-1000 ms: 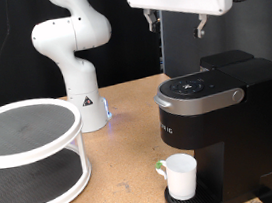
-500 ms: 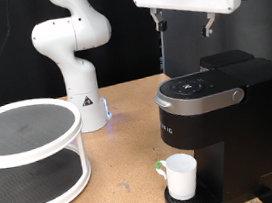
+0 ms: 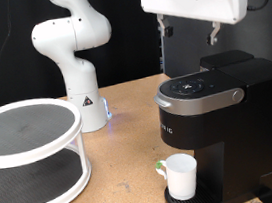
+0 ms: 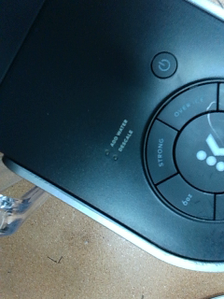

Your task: Make a cup of coffee with the keurig machine

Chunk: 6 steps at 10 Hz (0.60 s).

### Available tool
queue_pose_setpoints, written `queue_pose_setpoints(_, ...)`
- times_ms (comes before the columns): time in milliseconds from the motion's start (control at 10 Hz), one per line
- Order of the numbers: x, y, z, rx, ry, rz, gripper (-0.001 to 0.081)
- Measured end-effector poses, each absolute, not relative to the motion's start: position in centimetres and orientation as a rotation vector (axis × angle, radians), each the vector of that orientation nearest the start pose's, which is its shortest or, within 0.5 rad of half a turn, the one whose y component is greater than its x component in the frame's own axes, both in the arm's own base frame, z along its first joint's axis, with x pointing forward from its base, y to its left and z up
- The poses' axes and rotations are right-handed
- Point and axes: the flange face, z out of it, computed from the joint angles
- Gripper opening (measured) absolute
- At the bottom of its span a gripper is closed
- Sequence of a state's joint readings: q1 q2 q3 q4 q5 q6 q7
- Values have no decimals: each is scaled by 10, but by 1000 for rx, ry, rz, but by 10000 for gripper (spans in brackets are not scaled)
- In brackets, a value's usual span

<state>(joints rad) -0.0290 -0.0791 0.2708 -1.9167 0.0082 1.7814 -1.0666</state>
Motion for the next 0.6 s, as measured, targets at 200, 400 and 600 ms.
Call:
queue_pose_setpoints(200,518,134,510,-2486,-1897,102,805)
queue_pose_setpoints(400,521,134,502,-2488,-1898,112,621)
queue_pose_setpoints(600,522,133,495,-2490,-1908,134,437)
